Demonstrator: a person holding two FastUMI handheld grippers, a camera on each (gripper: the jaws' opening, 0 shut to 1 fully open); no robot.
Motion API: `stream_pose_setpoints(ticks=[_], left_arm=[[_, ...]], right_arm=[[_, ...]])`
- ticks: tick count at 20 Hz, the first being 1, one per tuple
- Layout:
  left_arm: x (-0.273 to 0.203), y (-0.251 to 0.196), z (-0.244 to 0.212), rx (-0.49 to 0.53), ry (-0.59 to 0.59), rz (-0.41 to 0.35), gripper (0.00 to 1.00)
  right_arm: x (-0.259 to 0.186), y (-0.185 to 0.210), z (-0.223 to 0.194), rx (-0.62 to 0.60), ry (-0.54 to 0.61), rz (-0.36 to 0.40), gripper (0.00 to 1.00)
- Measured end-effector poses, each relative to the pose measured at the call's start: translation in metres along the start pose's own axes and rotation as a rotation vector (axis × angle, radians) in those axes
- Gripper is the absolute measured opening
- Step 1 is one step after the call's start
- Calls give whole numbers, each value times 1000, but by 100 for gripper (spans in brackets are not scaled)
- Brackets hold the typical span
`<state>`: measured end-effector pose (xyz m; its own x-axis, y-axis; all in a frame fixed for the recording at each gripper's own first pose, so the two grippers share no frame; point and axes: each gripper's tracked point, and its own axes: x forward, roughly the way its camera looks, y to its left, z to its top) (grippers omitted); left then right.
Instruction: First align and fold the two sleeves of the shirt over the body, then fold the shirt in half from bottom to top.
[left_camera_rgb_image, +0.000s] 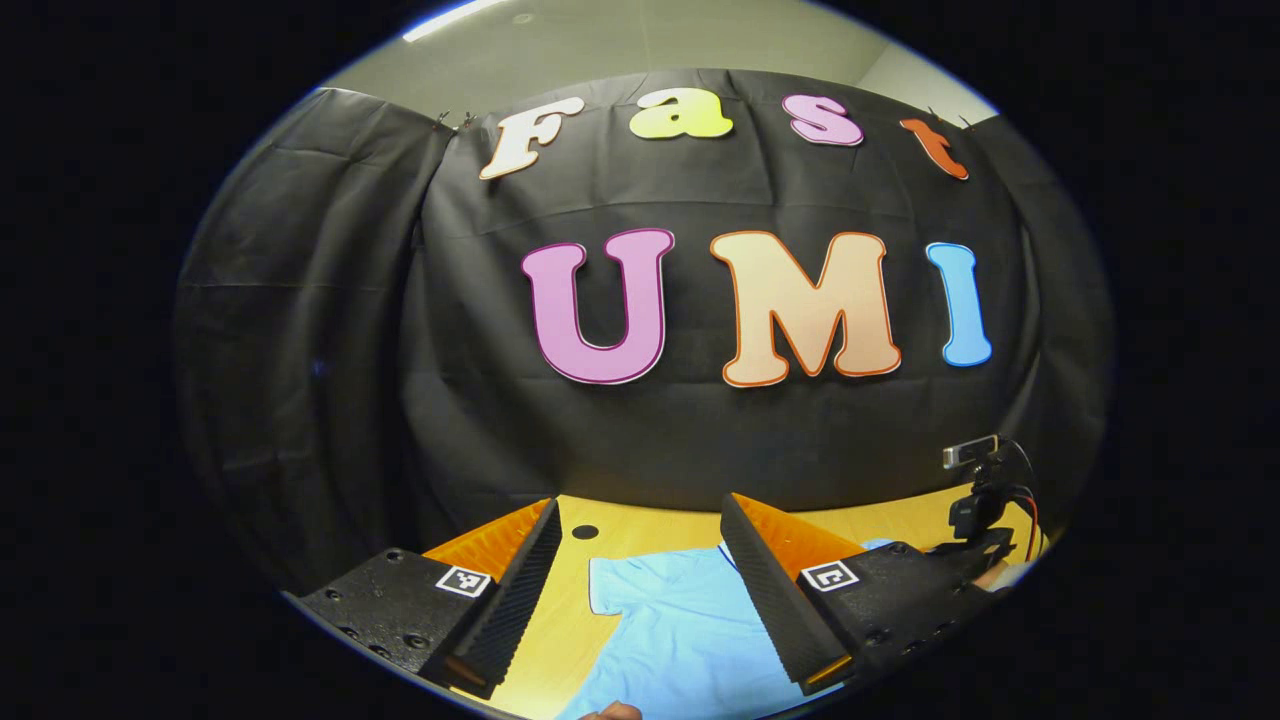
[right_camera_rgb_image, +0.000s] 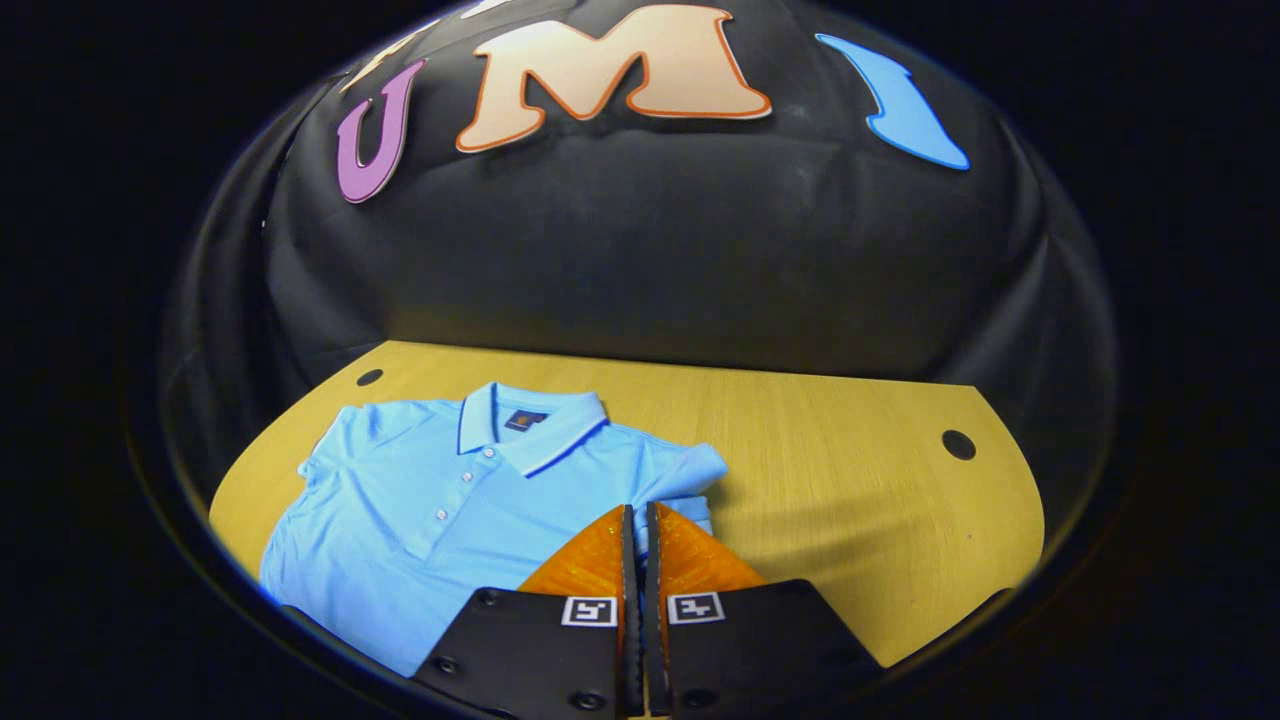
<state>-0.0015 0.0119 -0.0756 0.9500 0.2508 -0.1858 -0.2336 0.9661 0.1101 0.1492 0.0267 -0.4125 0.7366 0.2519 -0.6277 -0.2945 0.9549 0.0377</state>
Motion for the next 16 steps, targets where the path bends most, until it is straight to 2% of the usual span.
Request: stream_pose_setpoints(ticks=[6, 10, 11, 12, 16], left_arm=[[7, 44, -9, 16, 19, 0, 96], [18, 62, -23, 17, 46, -23, 96], [22, 64, -26, 13, 53, -32, 96], [27, 66, -31, 9, 62, -43, 96], [51, 67, -57, -22, 113, -104, 96]], right_arm=[[17, 58, -13, -56, 32, 13, 4], [23, 79, -29, -79, 83, 2, 4], [23, 82, -29, -77, 86, -1, 7], [24, 82, -28, -76, 81, -17, 19], [4, 78, -2, -43, 30, -49, 100]])
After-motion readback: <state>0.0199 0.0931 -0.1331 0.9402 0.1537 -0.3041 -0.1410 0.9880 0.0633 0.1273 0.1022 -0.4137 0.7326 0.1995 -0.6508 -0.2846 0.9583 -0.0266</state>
